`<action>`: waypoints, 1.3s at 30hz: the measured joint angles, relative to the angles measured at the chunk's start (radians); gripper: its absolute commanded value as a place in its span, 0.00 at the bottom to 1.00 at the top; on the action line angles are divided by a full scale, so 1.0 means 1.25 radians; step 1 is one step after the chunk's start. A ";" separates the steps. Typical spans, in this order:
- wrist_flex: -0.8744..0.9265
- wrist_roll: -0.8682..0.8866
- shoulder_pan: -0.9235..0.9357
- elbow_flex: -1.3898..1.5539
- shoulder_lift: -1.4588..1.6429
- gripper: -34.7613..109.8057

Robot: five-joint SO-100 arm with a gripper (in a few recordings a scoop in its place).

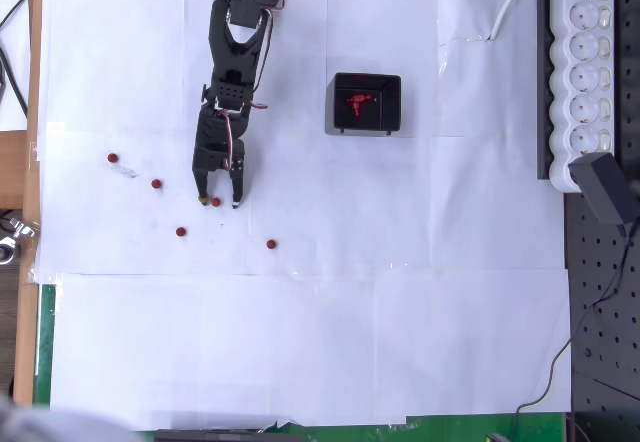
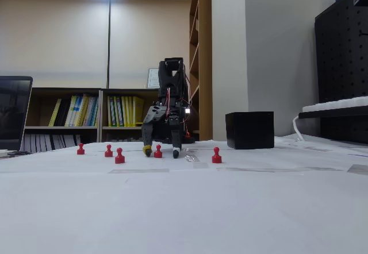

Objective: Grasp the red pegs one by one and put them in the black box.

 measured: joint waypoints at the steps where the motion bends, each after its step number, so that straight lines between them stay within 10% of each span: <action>1: 0.000 0.000 0.000 0.001 0.000 0.33; 23: 0.097 -0.103 -0.007 -0.007 -0.085 0.24; 39: 1.643 -0.615 -0.460 0.611 -0.523 0.24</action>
